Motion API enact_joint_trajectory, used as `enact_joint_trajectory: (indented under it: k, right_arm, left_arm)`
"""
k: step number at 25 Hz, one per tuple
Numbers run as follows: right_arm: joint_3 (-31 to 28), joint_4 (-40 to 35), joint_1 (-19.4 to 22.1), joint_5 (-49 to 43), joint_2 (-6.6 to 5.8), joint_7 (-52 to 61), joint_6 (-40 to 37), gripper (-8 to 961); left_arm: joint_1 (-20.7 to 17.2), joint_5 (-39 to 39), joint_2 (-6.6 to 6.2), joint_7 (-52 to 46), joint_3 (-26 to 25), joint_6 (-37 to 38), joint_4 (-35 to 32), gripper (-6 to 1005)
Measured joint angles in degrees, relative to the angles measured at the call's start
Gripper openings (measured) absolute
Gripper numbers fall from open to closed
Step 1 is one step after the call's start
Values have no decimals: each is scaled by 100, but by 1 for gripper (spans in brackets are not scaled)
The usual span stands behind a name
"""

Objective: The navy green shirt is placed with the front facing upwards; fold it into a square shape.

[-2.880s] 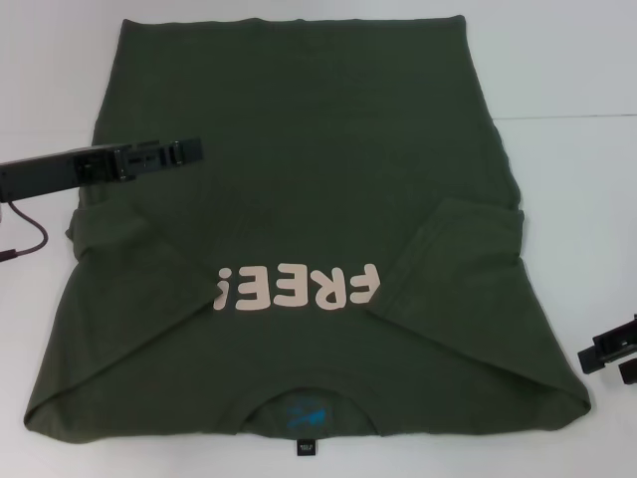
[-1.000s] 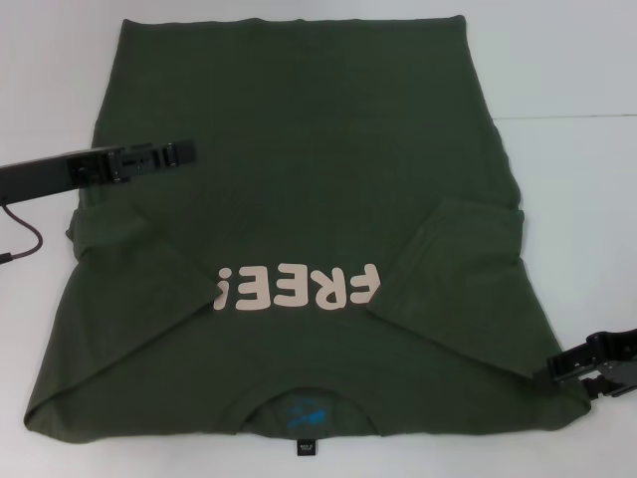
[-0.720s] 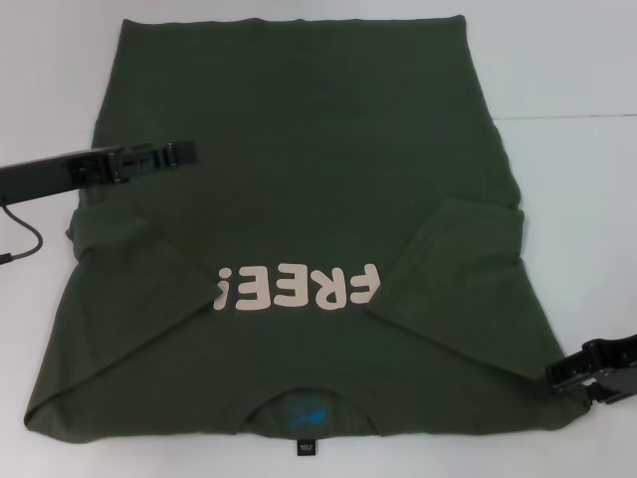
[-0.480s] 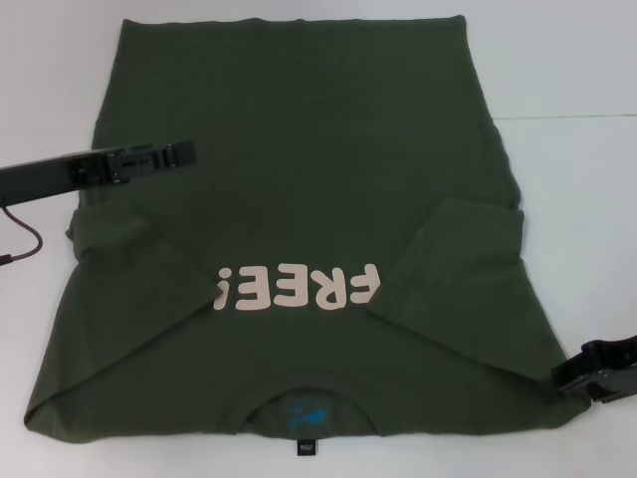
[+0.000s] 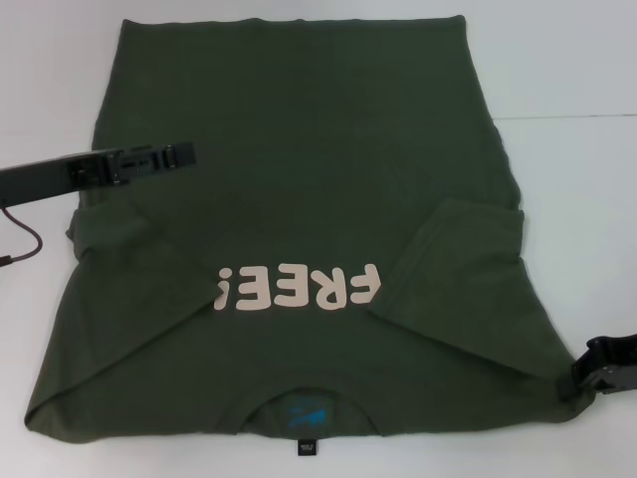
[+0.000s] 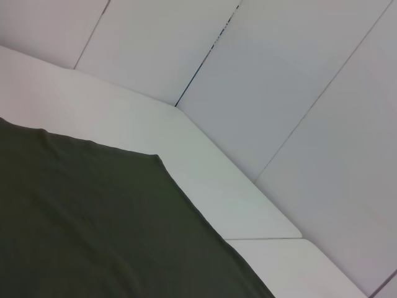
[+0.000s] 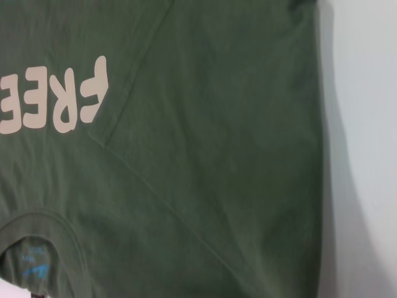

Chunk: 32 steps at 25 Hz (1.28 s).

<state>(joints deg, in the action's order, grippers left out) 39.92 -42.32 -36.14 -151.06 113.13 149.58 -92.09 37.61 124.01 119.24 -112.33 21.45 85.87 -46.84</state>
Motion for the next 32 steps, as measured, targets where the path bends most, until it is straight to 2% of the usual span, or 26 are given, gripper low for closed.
enact_joint_trajectory:
  k: [4,9,14,20,23,26,32]
  right_arm:
    - [-14,-12,6,12,-25,-83,-23,52]
    - [-225,-97,74,61,-30,-645,-121,35]
    - [-679,-101,252,489,-45,-1572,-261,35]
    - [-789,-83,318,742,-66,-1908,-220,35]
    - [-794,-82,293,792,-26,-2050,-214,35]
    - [-797,-67,252,842,-13,-2180,-209,35]
    - [-795,-62,232,1080,-1,-2355,-199,35]
  left_arm:
    - [-4,0,4,-9,0,14,0,857]
    - [-40,10,-15,-206,1,111,-65,854]
    - [-178,64,-24,-699,35,404,-497,851]
    - [-385,144,-25,-1370,46,565,-902,847]
    - [-395,594,-63,-1761,52,763,-1040,845]
    - [-313,1450,-113,-2193,55,1191,-1227,843]
    - [-316,2186,-123,-2710,50,1799,-1711,839]
